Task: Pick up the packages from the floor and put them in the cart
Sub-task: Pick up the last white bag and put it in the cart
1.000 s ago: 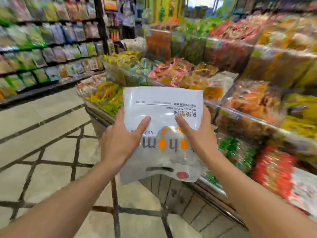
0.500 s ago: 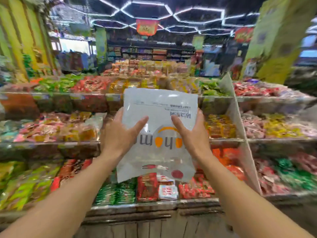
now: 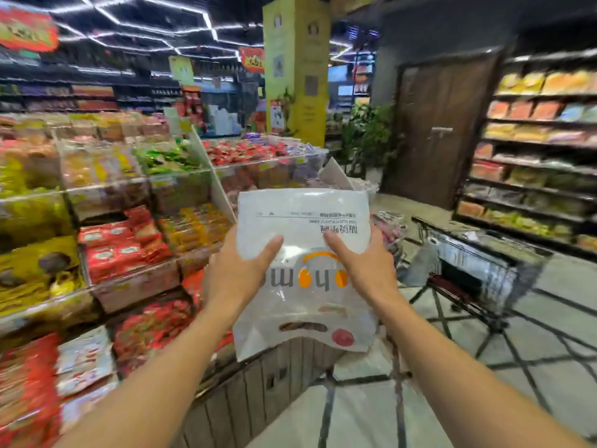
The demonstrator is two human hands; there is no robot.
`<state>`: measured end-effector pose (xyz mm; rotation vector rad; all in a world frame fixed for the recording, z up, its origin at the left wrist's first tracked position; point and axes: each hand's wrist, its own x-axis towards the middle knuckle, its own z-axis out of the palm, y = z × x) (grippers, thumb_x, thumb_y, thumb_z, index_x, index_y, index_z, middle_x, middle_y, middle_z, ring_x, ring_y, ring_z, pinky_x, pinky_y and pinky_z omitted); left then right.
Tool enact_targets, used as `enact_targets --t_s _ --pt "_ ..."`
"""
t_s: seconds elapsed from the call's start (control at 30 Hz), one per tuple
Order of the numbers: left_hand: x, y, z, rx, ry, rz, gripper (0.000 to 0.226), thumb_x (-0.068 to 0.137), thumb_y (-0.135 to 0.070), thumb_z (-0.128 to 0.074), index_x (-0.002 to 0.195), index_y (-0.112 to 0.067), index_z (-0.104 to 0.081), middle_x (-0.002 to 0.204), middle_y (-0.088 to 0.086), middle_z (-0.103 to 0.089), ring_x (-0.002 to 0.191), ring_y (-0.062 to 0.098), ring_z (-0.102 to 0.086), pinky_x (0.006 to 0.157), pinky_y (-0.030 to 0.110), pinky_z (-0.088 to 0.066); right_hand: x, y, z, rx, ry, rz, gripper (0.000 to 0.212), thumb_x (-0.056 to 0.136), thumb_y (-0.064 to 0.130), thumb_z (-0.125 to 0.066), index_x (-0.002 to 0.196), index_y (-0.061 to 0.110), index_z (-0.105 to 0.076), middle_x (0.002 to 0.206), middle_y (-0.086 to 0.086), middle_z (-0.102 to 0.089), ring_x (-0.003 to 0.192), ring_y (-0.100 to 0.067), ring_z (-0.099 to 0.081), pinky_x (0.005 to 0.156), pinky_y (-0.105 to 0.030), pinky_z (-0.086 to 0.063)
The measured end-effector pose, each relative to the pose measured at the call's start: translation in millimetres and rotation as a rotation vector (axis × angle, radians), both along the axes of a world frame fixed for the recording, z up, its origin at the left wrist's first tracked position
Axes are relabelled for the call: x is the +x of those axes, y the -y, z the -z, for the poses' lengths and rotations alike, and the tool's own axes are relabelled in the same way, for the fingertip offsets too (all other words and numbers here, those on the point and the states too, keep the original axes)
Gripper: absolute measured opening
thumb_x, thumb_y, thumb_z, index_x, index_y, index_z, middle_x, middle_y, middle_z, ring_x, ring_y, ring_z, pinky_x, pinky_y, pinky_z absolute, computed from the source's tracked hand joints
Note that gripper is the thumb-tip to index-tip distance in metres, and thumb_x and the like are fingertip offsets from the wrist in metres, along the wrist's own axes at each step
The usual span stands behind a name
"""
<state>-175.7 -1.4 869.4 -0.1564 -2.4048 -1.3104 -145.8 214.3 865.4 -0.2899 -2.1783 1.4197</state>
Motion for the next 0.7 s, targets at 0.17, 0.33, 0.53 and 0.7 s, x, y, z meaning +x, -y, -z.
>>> enact_targets --t_s 0.17,0.33,0.53,0.7 --pt "-23 -125 22 -0.007 0.037 0.191 0.074 0.083 -0.077 -0.061 0.142 -0.033 -0.056 0.136 -0.001 -0.069 0.125 0.036 -0.062 0.093 0.041 -0.048 21 -115 19 -0.009 0.055 0.183 0.069 0.080 0.073 -0.072 0.134 0.033 -0.054 0.119 0.014 -0.064 0.113 -0.018 -0.063 0.089 -0.037 -0.046" --pt "-51 -243 41 -0.054 0.081 0.354 0.081 0.075 -0.088 -0.055 0.137 -0.037 -0.058 0.125 -0.003 -0.074 0.115 0.032 -0.067 0.086 0.041 -0.052 29 -217 49 -0.039 0.061 0.367 0.069 0.076 0.079 -0.070 0.127 0.036 -0.054 0.120 0.013 -0.067 0.108 -0.015 -0.066 0.090 -0.041 -0.053" --pt "-99 -376 62 -0.064 0.071 0.523 0.077 0.077 -0.085 -0.056 0.136 -0.035 -0.059 0.123 -0.003 -0.073 0.108 0.029 -0.067 0.083 0.042 -0.052 13 -328 65 -0.037 0.095 0.540 0.051 0.084 0.069 -0.072 0.118 0.037 -0.051 0.107 0.020 -0.064 0.101 -0.010 -0.064 0.081 -0.034 -0.048" --pt "-150 -485 69 -0.037 0.114 0.659 0.065 0.084 -0.074 -0.064 0.133 -0.032 -0.059 0.104 -0.012 -0.066 0.095 0.020 -0.063 0.075 0.035 -0.043 -19 -419 71 -0.035 0.128 0.647 0.076 0.085 0.071 -0.069 0.143 0.030 -0.045 0.133 0.008 -0.060 0.114 -0.018 -0.059 0.090 -0.040 -0.048"
